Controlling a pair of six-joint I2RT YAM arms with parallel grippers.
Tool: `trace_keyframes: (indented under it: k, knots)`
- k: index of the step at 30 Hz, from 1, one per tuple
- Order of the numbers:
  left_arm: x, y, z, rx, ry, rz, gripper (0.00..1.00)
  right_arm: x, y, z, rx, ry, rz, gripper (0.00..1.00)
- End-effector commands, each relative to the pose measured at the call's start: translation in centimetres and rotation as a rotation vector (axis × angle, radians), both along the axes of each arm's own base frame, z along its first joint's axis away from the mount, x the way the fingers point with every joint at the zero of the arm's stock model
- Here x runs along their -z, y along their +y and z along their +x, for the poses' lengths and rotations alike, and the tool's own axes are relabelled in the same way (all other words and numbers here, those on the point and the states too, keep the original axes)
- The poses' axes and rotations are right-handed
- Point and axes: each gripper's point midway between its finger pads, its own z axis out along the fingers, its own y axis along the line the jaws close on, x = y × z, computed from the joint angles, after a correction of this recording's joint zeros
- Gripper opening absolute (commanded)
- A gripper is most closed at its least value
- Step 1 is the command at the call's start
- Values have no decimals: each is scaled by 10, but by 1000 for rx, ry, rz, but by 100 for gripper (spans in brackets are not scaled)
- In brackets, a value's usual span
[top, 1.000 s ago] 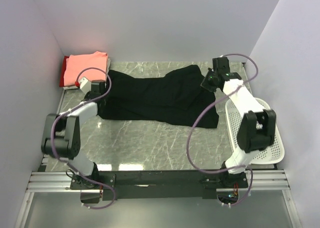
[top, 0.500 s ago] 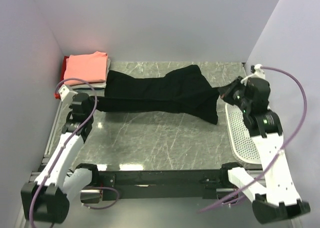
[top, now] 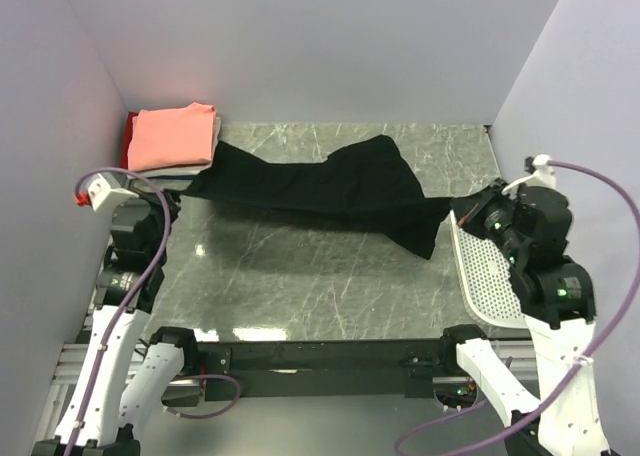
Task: Fold and stack the t-shirts
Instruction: Flatten the tshirt out
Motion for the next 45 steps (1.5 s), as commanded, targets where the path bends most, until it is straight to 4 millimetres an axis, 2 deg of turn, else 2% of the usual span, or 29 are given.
trace_keyframes:
  k: [1,3,9,13,17,19,20,22,23,25,26,27,28,29,30,31,32,33,34,35,36,37,38,39,40,41,42,44,45]
  knots:
    - [-86,2,-12,17,-185,38,1,-57,-9,-11,38,-130,1,0]
    - [-110,2,-15,24,-226,52,1,-84,-12,-15,46,-187,-2,0]
    - [-207,-6,-31,81,-415,102,1,-155,-24,-26,99,-336,-20,0]
    - [-241,-10,-27,98,-496,120,1,-188,-29,-18,126,-399,-27,0]
    - [-264,-15,-4,115,-542,158,1,-213,-28,11,140,-433,-32,0]
    - [-264,-17,25,116,-521,164,1,-220,-25,30,136,-449,-28,0]
    - [-269,-17,35,116,-537,178,1,-215,-23,50,134,-427,-30,0]
    - [-263,-22,72,140,-509,188,1,-221,-18,74,123,-448,-29,0]
    - [-260,-16,86,137,-497,192,1,-218,-16,96,121,-435,-34,0]
    - [-266,-15,126,168,-526,174,1,-228,-15,121,125,-463,-29,0]
    - [-268,-9,140,164,-533,173,1,-229,-13,146,125,-464,-31,0]
    - [-270,-5,169,170,-540,168,1,-234,-15,158,132,-477,-26,0]
    - [-273,-5,184,205,-549,165,1,-225,-10,191,114,-459,-20,0]
    - [-276,-5,199,224,-555,169,0,-256,-10,189,112,-537,-7,0]
    - [-285,-5,228,246,-567,171,0,-265,-13,197,116,-564,-5,0]
    - [-293,-7,239,275,-582,161,0,-274,-14,203,119,-586,9,0]
    - [-271,-1,274,296,-548,149,0,-293,-14,208,122,-646,23,0]
    - [-320,-3,262,314,-660,175,0,-301,-16,209,127,-673,31,0]
    - [-329,-3,265,339,-689,173,0,-330,-19,193,145,-774,53,0]
    - [-325,0,280,348,-698,174,0,-324,-21,199,155,-773,57,0]
    - [-354,-1,264,360,-778,195,0,-330,-23,193,164,-806,61,0]
    - [-371,-1,254,376,-854,207,0,-358,-27,163,178,-912,79,0]
    - [-386,3,237,379,-899,228,0,-349,-31,169,204,-894,76,0]
    - [-377,7,241,373,-885,220,0,-352,-32,162,212,-907,76,0]
    - [-387,13,230,361,-934,239,0,-358,-34,148,214,-927,71,0]
    - [-395,13,216,364,-953,250,0,-347,-33,152,211,-900,65,0]
    - [-380,18,223,359,-919,237,0,-341,-33,152,211,-885,61,0]
    - [-380,21,213,362,-923,235,0,-316,-33,150,212,-836,54,0]
    - [-356,24,224,375,-872,212,0,-308,-34,149,214,-826,50,0]
